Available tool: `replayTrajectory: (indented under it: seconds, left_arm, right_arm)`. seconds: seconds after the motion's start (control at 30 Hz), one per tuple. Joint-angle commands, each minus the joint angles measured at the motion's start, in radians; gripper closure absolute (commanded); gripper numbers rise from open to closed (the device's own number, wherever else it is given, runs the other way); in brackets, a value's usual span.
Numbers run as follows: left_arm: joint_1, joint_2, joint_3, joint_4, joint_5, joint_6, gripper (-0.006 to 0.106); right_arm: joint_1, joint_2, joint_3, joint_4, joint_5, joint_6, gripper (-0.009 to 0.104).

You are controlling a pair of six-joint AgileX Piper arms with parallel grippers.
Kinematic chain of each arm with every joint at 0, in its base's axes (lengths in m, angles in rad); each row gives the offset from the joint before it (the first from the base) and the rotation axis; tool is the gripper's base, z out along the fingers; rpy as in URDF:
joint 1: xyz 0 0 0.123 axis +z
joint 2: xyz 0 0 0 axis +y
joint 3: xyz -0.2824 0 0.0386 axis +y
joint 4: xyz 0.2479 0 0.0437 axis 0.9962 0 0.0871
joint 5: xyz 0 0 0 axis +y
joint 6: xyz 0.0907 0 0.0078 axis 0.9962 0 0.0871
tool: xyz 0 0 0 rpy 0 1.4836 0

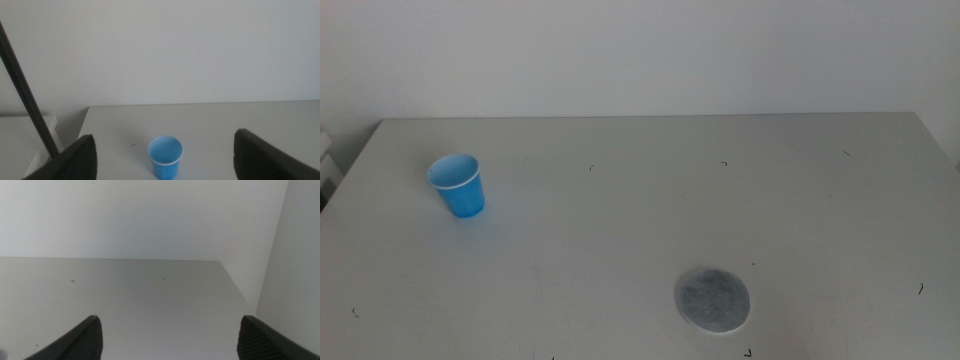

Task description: Place an empty cup on a cup mat.

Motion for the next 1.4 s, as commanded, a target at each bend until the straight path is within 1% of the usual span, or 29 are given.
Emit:
replayTrajectory:
  seconds: [0.0,0.47,0.73,0.87,1.0,1.17,1.37]
  left_arm:
    - [-0.004,0.098,-0.148,-0.007,0.037,-0.015,-0.005]
    - [-0.004,0.651,-0.846,0.005,0.428,-0.014,-0.005]
    - [-0.004,0.928,-1.11,0.005,0.567,-0.016,-0.005]
    - [-0.004,1.042,-1.175,0.001,0.609,-0.024,-0.005]
    - [-0.004,1.128,-1.177,0.006,0.599,-0.056,-0.005]
    - [-0.003,1.223,-1.177,0.087,0.593,-0.056,-0.005]
    - [0.022,1.325,-1.177,0.029,0.697,-0.052,-0.005]
  right_arm:
    - [0.004,-0.026,-0.008,-0.014,-0.073,-0.005,0.001]
    - [0.004,-0.026,-0.008,-0.014,-0.073,-0.005,0.001]
    - [0.004,-0.026,-0.008,-0.014,-0.073,-0.005,0.001]
    - [0.004,-0.026,-0.008,-0.014,-0.073,-0.005,0.001]
    - [0.004,-0.026,-0.008,-0.014,-0.073,-0.005,0.001]
    - [0.004,-0.026,-0.008,-0.014,-0.073,-0.005,0.001]
    - [0.004,-0.026,-0.008,-0.014,-0.073,-0.005,0.001]
